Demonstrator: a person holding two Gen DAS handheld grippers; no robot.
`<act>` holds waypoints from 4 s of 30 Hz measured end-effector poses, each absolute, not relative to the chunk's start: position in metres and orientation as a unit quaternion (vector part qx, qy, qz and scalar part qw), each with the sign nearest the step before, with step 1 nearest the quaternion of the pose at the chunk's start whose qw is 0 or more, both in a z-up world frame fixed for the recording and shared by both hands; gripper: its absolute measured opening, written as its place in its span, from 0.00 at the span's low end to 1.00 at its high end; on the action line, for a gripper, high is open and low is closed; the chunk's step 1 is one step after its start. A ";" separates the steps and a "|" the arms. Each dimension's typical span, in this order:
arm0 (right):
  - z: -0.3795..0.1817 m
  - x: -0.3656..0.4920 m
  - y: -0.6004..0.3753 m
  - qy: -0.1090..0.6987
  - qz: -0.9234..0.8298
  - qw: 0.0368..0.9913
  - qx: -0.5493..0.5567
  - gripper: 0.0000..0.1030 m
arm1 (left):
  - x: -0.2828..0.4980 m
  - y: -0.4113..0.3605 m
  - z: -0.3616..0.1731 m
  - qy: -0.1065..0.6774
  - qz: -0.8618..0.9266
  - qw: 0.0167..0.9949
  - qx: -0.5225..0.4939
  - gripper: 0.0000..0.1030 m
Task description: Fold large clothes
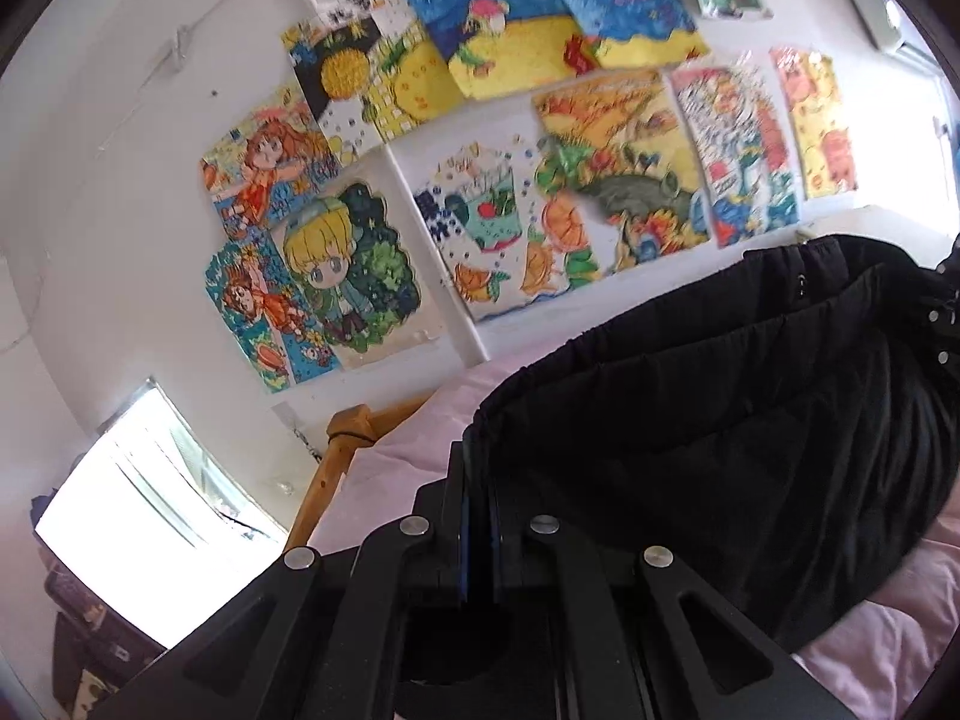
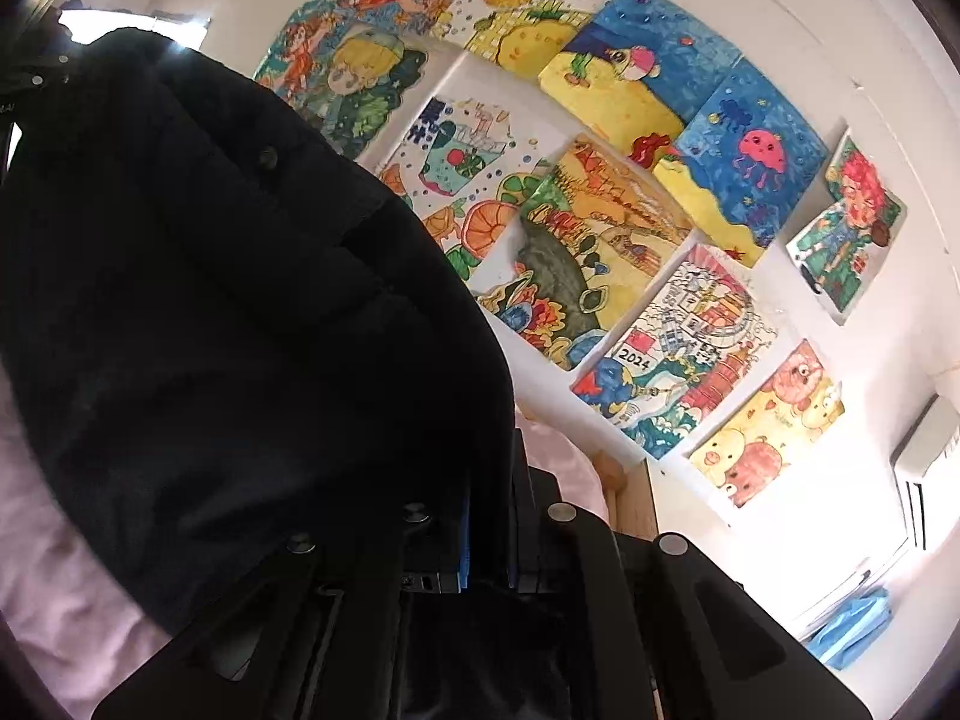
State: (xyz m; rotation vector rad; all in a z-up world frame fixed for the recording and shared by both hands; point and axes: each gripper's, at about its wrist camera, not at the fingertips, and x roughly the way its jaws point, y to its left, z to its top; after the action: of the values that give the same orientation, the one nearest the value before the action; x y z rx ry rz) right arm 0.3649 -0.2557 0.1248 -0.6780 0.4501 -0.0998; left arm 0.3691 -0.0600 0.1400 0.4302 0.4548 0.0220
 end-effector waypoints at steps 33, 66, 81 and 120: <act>-0.003 0.508 -0.289 0.291 -0.011 0.921 -0.257 0.53 | 0.551 -0.061 -0.003 0.384 0.016 0.912 0.145 0.08; -0.059 0.501 -0.341 0.348 0.084 0.928 -0.099 0.78 | 0.530 -0.080 -0.036 0.384 -0.137 0.907 0.108 0.93; -0.106 0.550 -0.353 0.431 0.070 0.899 -0.027 0.89 | 0.570 -0.051 -0.076 0.434 -0.115 0.893 0.036 1.00; -0.094 0.455 -0.329 0.358 0.156 0.920 -0.046 0.98 | 0.497 -0.051 -0.064 0.401 -0.193 0.893 0.064 1.00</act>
State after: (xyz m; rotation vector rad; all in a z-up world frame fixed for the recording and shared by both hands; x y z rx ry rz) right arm 0.4554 -0.3292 -0.0939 -0.0939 0.7350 0.3211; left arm 0.4974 -0.0508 -0.0642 0.1323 0.8320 -0.4013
